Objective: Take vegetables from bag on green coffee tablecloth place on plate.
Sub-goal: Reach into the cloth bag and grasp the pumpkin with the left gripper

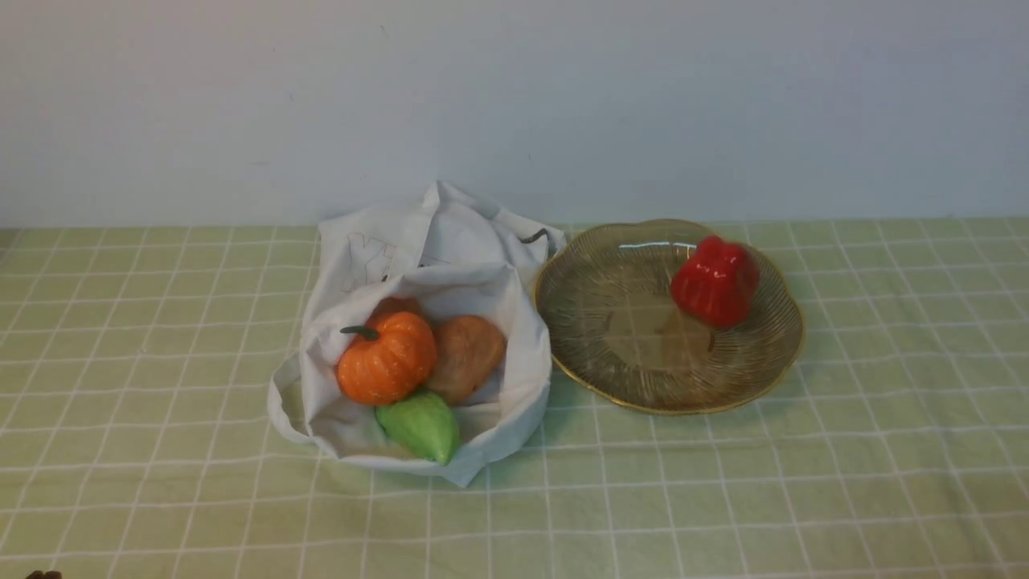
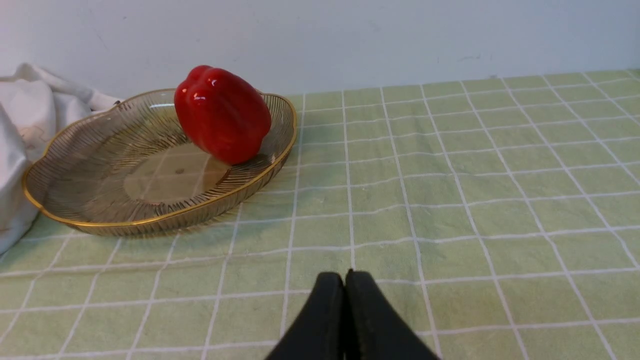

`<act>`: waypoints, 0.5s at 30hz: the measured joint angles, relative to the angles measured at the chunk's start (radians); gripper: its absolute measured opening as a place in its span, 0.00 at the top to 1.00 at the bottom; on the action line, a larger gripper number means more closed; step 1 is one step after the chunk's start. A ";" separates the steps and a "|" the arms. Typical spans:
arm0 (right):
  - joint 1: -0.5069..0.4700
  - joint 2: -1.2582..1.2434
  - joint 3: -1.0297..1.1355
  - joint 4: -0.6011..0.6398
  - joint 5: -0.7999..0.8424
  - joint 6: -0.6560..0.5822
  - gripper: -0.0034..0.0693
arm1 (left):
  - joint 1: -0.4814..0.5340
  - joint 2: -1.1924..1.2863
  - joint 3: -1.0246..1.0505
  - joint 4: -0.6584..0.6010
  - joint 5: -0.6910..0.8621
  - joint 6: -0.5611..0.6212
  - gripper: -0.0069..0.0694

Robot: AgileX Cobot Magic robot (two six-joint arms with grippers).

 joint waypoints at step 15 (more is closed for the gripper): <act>0.000 0.000 0.000 0.000 0.000 0.000 0.98 | 0.000 0.000 0.000 0.023 0.000 0.000 0.92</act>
